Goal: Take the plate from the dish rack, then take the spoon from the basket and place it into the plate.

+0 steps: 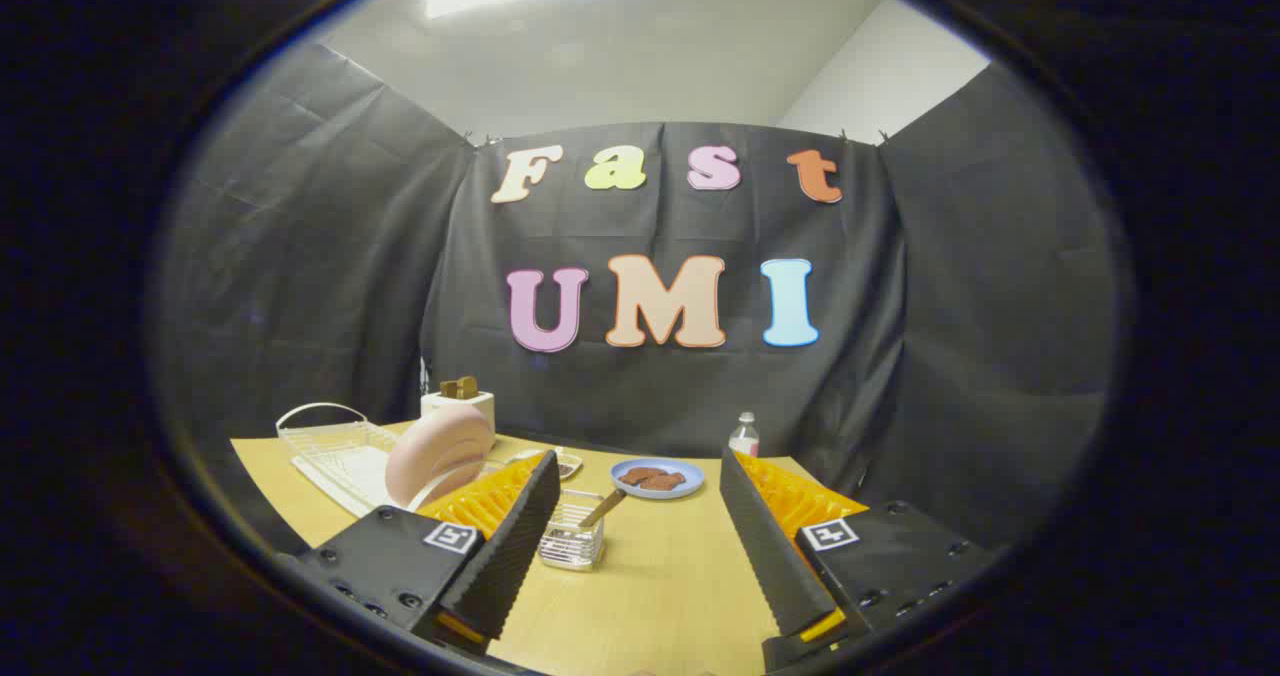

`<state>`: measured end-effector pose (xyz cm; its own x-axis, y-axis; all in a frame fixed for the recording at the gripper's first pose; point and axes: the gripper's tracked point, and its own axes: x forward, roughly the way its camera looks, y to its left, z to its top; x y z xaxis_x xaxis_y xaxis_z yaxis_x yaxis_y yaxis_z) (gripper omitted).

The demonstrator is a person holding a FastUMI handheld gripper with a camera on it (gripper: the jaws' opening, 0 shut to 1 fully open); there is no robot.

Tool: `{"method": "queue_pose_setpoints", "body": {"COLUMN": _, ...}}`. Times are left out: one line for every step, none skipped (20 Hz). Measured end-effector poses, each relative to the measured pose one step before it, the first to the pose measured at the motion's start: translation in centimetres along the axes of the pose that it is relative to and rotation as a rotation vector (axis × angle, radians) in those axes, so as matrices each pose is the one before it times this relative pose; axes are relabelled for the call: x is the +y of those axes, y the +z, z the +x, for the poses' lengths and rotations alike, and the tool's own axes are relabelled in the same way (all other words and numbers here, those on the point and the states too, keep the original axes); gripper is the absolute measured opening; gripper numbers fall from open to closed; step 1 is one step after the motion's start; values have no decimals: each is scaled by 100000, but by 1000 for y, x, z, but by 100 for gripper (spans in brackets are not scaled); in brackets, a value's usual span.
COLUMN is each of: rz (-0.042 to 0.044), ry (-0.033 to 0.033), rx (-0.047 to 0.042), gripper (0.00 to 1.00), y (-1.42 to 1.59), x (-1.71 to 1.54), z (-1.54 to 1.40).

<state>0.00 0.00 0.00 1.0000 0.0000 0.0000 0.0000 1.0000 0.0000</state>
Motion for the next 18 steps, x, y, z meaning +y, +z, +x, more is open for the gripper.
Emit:
{"method": "queue_pose_setpoints", "body": {"rz": 231, "ry": 845, "rx": 177, "gripper": 100, "y": 54, "x": 323, "z": -6}}
{"method": "queue_pose_setpoints", "body": {"rz": 157, "ry": 913, "rx": 160, "gripper": 100, "y": -90, "x": 324, "z": -38}}
{"method": "queue_pose_setpoints", "body": {"rz": 14, "ry": 287, "rx": 233, "gripper": 100, "y": -71, "x": 22, "z": -29}}
{"method": "queue_pose_setpoints", "body": {"rz": -163, "ry": 43, "rx": 19, "gripper": 100, "y": -30, "x": -41, "z": 52}}
{"method": "queue_pose_setpoints", "body": {"rz": -188, "ry": 195, "rx": 43, "gripper": 100, "y": 18, "x": 66, "z": -48}}
{"method": "queue_pose_setpoints", "body": {"rz": 78, "ry": 160, "rx": 211, "gripper": 100, "y": -158, "x": 63, "z": 94}}
{"method": "queue_pose_setpoints", "body": {"rz": 413, "ry": 41, "rx": 315, "gripper": 100, "y": -47, "x": -10, "z": -14}}
{"method": "queue_pose_setpoints", "body": {"rz": 327, "ry": 141, "rx": 267, "gripper": 100, "y": -171, "x": -44, "z": 69}}
{"method": "queue_pose_setpoints", "body": {"rz": -89, "ry": 300, "rx": 158, "gripper": 100, "y": 28, "x": 27, "z": -29}}
{"method": "queue_pose_setpoints", "body": {"rz": -634, "ry": 277, "rx": -160, "gripper": 100, "y": 13, "x": 37, "z": -51}}
{"method": "queue_pose_setpoints", "body": {"rz": -706, "ry": -180, "rx": -297, "gripper": 100, "y": 128, "x": -120, "z": -78}}
{"method": "queue_pose_setpoints", "body": {"rz": -189, "ry": -388, "rx": -396, "gripper": 100, "y": 80, "x": -167, "z": -115}}
{"method": "queue_pose_setpoints", "body": {"rz": 255, "ry": -20, "rx": -264, "gripper": 100, "y": 184, "x": -8, "z": -95}}
{"method": "queue_pose_setpoints", "body": {"rz": 512, "ry": 419, "rx": -147, "gripper": 100, "y": -33, "x": 92, "z": 24}}
{"method": "queue_pose_setpoints", "body": {"rz": 568, "ry": 692, "rx": -103, "gripper": 100, "y": 88, "x": 171, "z": -39}}
{"method": "queue_pose_setpoints", "body": {"rz": 405, "ry": 534, "rx": -23, "gripper": 100, "y": -74, "x": 36, "z": -42}}
{"method": "queue_pose_setpoints", "body": {"rz": 43, "ry": 100, "rx": -63, "gripper": 100, "y": 52, "x": -76, "z": -60}}
{"method": "queue_pose_setpoints", "body": {"rz": -168, "ry": -338, "rx": -157, "gripper": 100, "y": 36, "x": -136, "z": -42}}
